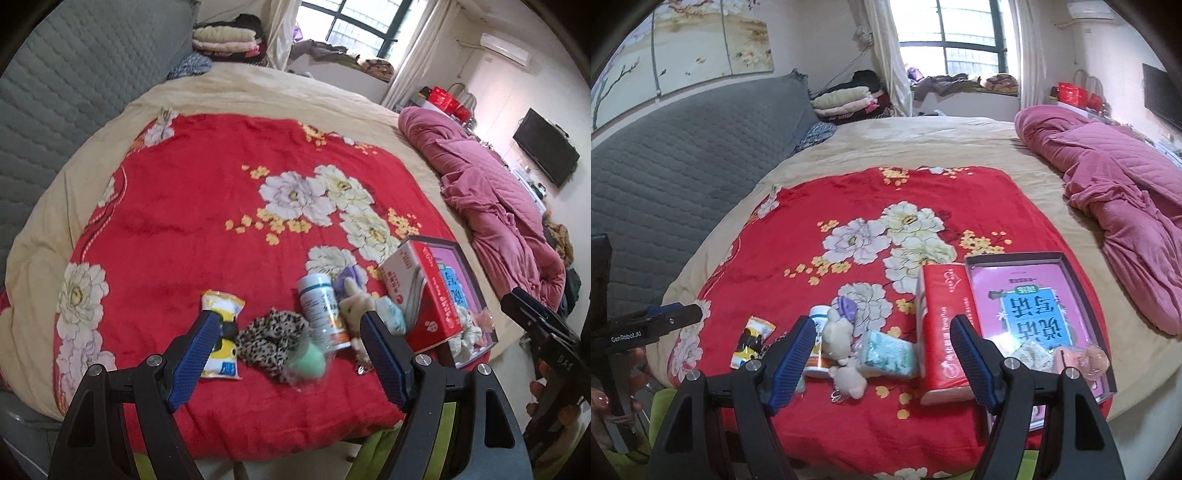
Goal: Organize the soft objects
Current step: 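Close left tool on the yellow snack bag while right tool grasps the white bunny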
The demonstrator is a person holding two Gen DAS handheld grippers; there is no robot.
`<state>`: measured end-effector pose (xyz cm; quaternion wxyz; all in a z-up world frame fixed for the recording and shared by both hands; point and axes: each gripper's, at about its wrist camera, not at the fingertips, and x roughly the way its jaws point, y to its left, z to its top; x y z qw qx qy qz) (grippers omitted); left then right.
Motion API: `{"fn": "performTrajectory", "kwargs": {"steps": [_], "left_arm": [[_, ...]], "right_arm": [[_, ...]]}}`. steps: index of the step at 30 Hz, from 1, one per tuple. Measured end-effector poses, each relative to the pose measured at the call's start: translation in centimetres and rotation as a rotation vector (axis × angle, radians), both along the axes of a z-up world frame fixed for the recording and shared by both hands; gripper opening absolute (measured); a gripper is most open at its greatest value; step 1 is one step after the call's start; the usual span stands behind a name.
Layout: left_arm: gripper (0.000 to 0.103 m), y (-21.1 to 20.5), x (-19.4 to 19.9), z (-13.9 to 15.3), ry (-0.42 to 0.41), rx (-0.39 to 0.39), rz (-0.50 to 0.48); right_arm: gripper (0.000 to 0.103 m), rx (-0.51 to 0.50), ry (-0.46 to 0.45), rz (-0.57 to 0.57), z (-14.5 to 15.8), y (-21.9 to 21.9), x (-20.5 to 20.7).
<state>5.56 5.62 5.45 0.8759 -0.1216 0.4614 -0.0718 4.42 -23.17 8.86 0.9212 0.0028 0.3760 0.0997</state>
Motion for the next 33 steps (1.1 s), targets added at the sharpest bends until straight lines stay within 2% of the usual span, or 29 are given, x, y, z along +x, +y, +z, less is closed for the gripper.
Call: {"fn": "performTrajectory", "kwargs": {"steps": [11,22,33], "left_arm": [[0.080,2.1,-0.2,-5.0,0.126,0.019,0.034],[0.080,4.0,0.3,-8.7,0.198,0.030,0.076],[0.080,4.1,2.9,-12.7,0.266,0.079,0.104]], "right_arm": [[0.075,-0.036,0.070,0.091,-3.2,4.5,1.2],[0.075,-0.072,0.136,0.139,-6.8,7.2,2.9],[0.075,-0.109,0.180,0.157,-9.4,8.7,4.8]]}}
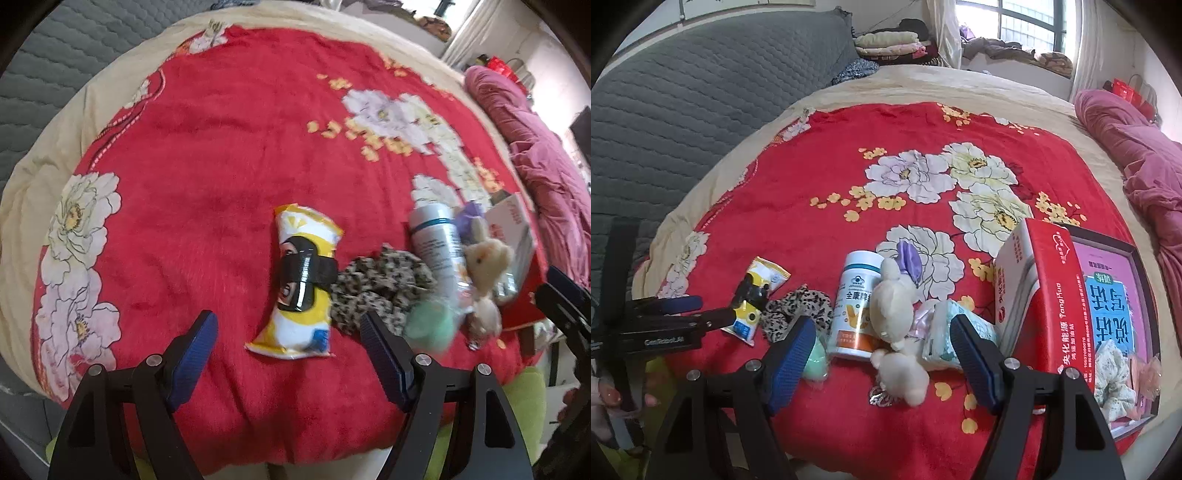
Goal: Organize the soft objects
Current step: 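Close left tool on the yellow snack bag while right tool grasps the white bunny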
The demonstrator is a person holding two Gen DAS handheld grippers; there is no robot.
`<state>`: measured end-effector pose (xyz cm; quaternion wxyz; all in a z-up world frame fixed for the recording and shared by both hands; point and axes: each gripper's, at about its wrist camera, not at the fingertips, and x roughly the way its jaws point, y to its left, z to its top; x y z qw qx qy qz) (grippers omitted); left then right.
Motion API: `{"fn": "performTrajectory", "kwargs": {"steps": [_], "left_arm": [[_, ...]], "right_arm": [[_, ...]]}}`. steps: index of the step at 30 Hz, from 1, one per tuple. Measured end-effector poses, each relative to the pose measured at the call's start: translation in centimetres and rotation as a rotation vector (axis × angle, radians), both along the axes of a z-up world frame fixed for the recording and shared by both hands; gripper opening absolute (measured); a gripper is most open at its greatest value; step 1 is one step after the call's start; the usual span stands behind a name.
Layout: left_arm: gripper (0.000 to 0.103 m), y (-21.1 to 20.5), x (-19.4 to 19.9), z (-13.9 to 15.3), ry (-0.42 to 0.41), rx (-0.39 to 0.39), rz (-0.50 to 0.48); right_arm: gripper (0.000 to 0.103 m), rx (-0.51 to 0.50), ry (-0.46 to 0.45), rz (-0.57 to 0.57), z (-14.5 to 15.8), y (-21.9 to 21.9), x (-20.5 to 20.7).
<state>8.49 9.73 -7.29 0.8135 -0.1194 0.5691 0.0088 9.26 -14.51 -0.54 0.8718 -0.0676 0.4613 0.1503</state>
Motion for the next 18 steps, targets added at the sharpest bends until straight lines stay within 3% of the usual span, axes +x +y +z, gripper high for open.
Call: {"fn": "performTrajectory", "kwargs": {"steps": [8,18], "left_arm": [[0.080,0.5,2.6,-2.4,0.033,0.014,0.026],[0.080,0.0,3.3,-3.3,0.036,0.003,0.005]], "right_arm": [[0.075,-0.037,0.023,0.008,-1.8,0.8,1.4],[0.073,-0.099,0.055,-0.026,-4.7,1.1,3.7]]}}
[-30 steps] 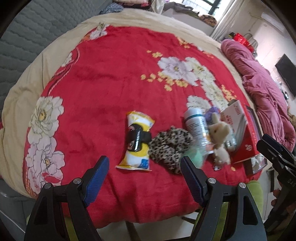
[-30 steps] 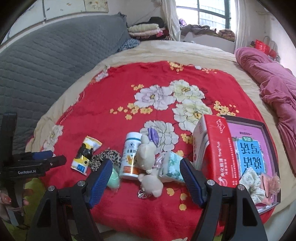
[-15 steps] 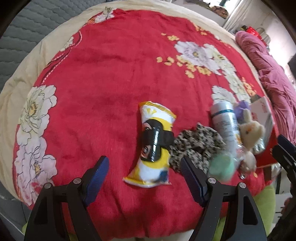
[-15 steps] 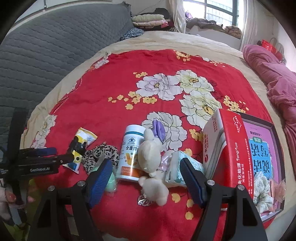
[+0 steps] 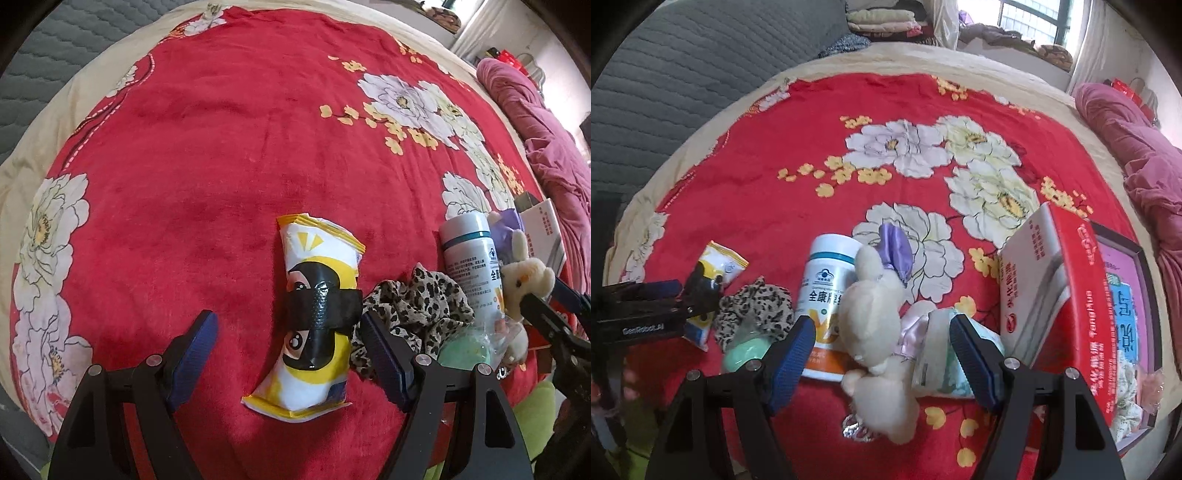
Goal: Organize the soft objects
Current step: 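Close left tool on the yellow snack bag while right tool grasps the white bunny, then carry the snack bag with left tool while right tool carries the bunny to the box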
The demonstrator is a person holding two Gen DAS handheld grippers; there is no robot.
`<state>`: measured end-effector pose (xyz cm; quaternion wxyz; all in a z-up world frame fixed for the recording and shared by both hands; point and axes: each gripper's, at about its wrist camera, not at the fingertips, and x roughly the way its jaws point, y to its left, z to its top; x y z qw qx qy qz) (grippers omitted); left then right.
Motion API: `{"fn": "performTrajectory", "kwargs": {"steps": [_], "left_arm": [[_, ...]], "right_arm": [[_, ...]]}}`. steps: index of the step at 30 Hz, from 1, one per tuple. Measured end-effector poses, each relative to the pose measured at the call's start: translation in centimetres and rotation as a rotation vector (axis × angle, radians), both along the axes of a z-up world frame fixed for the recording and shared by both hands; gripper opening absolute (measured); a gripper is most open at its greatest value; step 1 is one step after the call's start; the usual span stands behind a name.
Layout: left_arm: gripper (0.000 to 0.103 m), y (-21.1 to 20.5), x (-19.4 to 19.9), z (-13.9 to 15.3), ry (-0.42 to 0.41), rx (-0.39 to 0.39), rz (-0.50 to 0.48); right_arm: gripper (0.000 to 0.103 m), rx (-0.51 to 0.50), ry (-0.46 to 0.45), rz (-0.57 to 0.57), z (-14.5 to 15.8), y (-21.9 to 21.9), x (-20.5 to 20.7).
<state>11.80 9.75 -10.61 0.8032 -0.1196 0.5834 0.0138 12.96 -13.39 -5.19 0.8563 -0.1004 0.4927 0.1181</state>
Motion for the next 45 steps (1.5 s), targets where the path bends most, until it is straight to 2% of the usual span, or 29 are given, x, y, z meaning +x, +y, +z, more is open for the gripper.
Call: {"fn": "performTrajectory", "kwargs": {"steps": [5,7,9,15,22,24,29,31,45], "left_arm": [[0.080,0.1,0.1,-0.3,-0.007,-0.016,-0.004],[0.080,0.0,0.3,-0.4,-0.015,-0.027,-0.014],[0.080,-0.2,0.3,-0.5,-0.019,-0.027,-0.018],[0.080,-0.3,0.6,-1.0,-0.022,-0.022,-0.017],[0.073,0.1,0.7,-0.9,-0.035,-0.045,-0.014],[0.068,0.1,0.6,-0.9,-0.037,-0.049,-0.018],[0.048,-0.6,0.4,-0.1,-0.048,-0.050,-0.047],[0.044,-0.7,0.3,0.1,-0.053,-0.049,-0.047],[0.043,0.1,-1.1,2.6,-0.101,-0.087,-0.025]], "right_arm": [[0.056,-0.037,-0.004,-0.001,-0.8,0.4,0.8],[0.052,-0.041,-0.003,0.007,-1.1,0.7,1.1],[0.034,-0.028,-0.005,0.017,-1.1,0.8,1.3],[0.034,0.003,-0.006,0.016,-0.9,0.9,1.4],[0.033,0.076,-0.017,0.003,0.5,-0.1,1.2],[0.033,0.084,-0.027,0.004,1.0,-0.2,1.0],[0.033,0.117,-0.029,0.003,1.8,-0.5,0.8],[0.033,0.122,-0.036,0.006,2.2,-0.5,0.6],[0.033,0.181,-0.060,-0.020,4.0,-2.0,0.0]]}}
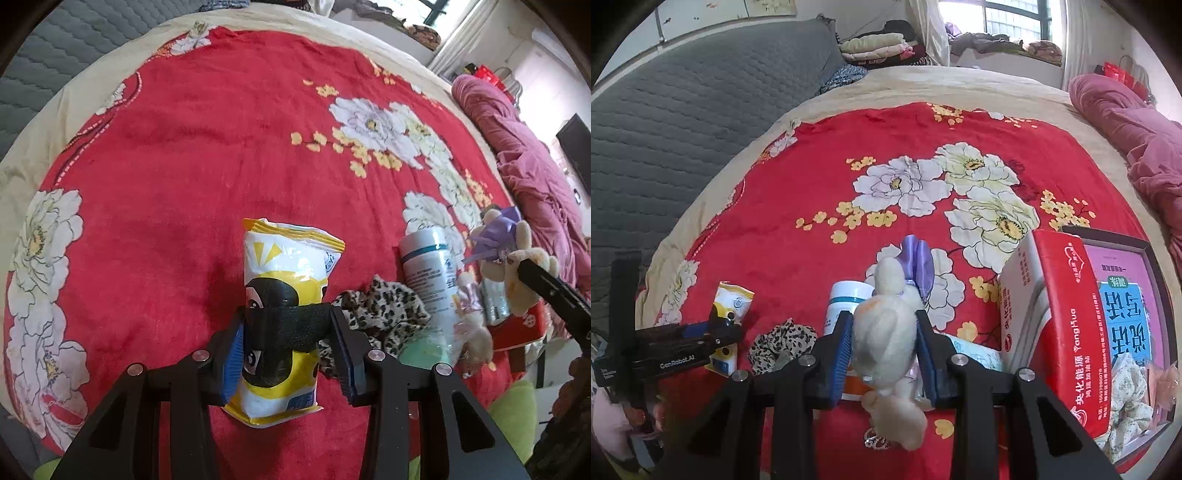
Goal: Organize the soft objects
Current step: 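Carry the snack bag with left tool while right tool carries the bunny to the box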
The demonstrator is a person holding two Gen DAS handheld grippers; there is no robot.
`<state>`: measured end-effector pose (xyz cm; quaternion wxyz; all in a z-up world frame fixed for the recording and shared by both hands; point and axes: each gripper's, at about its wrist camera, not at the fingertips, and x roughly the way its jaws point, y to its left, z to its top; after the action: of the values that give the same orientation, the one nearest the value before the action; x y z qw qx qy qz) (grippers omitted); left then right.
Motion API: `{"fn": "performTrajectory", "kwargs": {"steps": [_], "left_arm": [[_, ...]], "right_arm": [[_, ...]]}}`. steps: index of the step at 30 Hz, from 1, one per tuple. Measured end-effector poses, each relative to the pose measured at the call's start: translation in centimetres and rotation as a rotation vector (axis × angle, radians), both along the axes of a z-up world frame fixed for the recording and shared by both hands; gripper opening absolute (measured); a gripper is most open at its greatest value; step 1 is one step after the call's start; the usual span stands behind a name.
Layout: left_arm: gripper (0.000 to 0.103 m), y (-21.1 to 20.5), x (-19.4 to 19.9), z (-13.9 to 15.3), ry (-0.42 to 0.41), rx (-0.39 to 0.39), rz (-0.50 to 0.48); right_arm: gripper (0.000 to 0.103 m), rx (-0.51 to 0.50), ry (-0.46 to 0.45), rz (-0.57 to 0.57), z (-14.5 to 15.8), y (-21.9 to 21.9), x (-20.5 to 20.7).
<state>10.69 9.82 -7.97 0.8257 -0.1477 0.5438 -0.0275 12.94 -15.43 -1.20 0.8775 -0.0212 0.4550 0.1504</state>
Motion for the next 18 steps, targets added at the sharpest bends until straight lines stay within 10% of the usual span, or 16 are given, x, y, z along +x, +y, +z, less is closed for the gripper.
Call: {"fn": "performTrajectory", "kwargs": {"steps": [18], "left_arm": [[0.043,-2.2,-1.5,6.7,-0.124,-0.014,-0.050]], "right_arm": [[0.033,0.038,-0.069,-0.005,3.2,-0.8,-1.4]]}}
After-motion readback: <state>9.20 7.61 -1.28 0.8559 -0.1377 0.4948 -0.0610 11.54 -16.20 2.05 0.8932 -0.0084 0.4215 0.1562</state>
